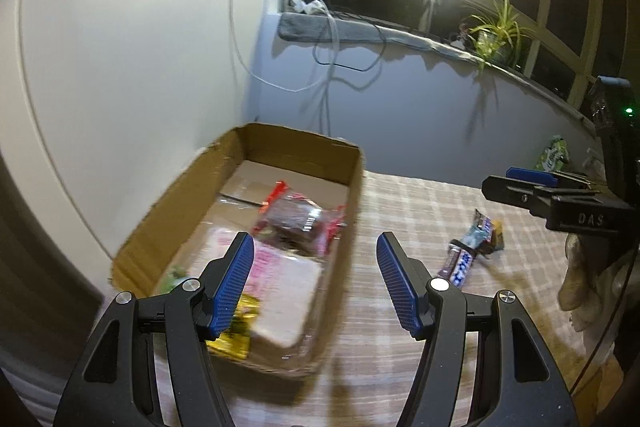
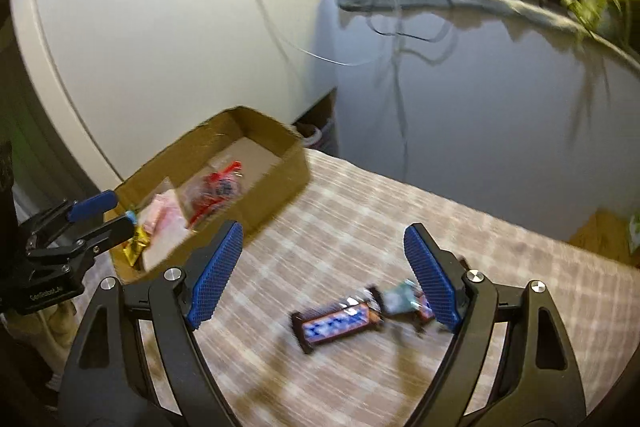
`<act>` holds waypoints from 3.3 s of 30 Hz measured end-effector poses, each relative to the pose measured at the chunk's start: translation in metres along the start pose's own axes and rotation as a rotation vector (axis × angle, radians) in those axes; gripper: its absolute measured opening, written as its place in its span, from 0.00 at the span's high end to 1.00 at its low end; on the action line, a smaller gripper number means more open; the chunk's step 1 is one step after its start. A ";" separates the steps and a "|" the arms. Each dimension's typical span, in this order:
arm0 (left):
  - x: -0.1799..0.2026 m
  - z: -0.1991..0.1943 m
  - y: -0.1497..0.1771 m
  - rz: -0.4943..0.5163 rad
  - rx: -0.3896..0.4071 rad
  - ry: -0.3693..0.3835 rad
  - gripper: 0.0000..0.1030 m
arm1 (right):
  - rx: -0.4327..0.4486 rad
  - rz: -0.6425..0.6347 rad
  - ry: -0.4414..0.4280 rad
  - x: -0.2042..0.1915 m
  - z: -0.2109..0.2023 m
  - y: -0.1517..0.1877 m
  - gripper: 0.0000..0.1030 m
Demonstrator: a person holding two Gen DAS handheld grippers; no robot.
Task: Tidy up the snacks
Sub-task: 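Move both tools back to the Snickers bars and yellow packet, then grasp a Snickers bar with the left tool while the right tool grasps the yellow round packet, then carry the Snickers bar and yellow packet into the box and open both tools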
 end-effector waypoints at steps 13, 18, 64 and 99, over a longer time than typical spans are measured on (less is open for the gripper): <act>0.071 0.022 0.015 0.055 -0.067 0.127 0.38 | -0.050 0.058 0.100 0.097 -0.030 0.034 0.17; 0.092 0.030 0.023 0.078 -0.096 0.166 0.38 | -0.082 0.045 0.118 0.118 -0.031 0.047 0.20; 0.143 0.108 0.071 0.184 -0.300 0.269 0.74 | -0.263 -0.035 -0.050 0.101 0.032 0.091 0.58; 0.067 0.019 0.016 0.096 -0.075 0.165 0.74 | -0.105 -0.145 -0.085 0.006 -0.013 0.025 0.60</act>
Point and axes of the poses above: each gripper's, at about its wrist camera, not at the fingertips, and z roughly the way its jaws point, x to its right, y to its underside, the point moved 7 cm from there along z, roughly the way its jaws point, and after that the axes turned 9 degrees about x, right-handed, at the moved point
